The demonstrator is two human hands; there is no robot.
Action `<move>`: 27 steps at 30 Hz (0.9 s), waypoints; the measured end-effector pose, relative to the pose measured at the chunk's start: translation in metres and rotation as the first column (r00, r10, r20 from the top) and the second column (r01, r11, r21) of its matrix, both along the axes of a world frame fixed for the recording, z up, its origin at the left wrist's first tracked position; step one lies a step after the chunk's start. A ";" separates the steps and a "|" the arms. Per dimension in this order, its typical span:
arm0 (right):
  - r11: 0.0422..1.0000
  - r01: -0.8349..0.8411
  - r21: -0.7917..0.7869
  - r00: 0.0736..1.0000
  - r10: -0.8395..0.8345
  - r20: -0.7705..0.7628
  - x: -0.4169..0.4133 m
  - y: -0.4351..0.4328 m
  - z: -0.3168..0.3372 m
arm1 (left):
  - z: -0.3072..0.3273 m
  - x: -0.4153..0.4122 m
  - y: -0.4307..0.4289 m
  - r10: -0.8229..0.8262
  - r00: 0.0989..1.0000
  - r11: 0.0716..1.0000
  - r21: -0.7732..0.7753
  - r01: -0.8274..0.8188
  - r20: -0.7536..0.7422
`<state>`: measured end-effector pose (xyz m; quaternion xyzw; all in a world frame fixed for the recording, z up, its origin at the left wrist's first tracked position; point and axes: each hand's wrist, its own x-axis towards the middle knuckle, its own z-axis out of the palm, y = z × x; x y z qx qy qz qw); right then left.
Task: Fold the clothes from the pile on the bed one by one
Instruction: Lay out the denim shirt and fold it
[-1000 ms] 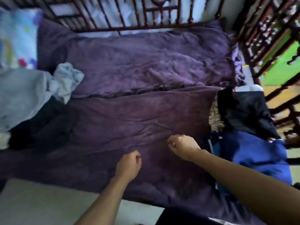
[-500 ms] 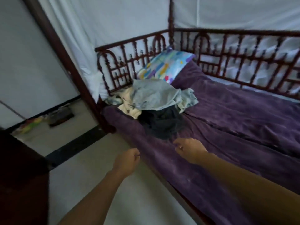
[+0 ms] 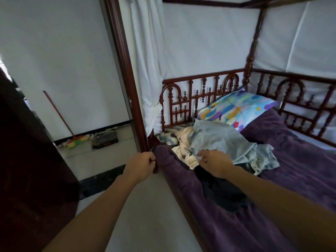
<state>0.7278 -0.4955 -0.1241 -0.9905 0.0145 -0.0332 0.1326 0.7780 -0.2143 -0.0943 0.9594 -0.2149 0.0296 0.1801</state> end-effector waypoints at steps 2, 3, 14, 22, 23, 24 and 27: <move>1.000 0.021 0.019 0.999 -0.020 -0.044 0.036 -0.003 -0.007 | -0.001 0.031 -0.002 -0.007 1.000 1.000 0.029 0.008 -0.015; 0.999 0.029 0.033 0.997 -0.026 -0.068 0.053 -0.005 -0.010 | -0.002 0.046 -0.004 -0.010 1.000 0.999 0.046 0.011 -0.025; 0.990 0.089 0.107 0.988 -0.074 -0.137 0.217 -0.021 -0.043 | -0.020 0.212 -0.006 0.009 0.997 0.999 0.040 -0.006 -0.078; 0.952 0.274 0.138 0.947 -0.242 -0.210 0.358 -0.051 -0.088 | -0.062 0.387 -0.047 -0.134 0.981 0.989 0.038 0.141 -0.143; 0.943 0.307 0.129 0.936 -0.275 -0.220 0.377 -0.054 -0.093 | -0.066 0.411 -0.052 -0.157 0.975 0.986 0.035 0.164 -0.157; 0.933 0.340 0.119 0.922 -0.306 -0.236 0.394 -0.057 -0.098 | -0.069 0.434 -0.056 -0.177 0.969 0.982 0.036 0.186 -0.170; 0.893 0.437 0.106 0.875 -0.395 -0.280 0.437 -0.061 -0.114 | -0.072 0.500 -0.069 -0.226 0.954 0.969 0.056 0.241 -0.199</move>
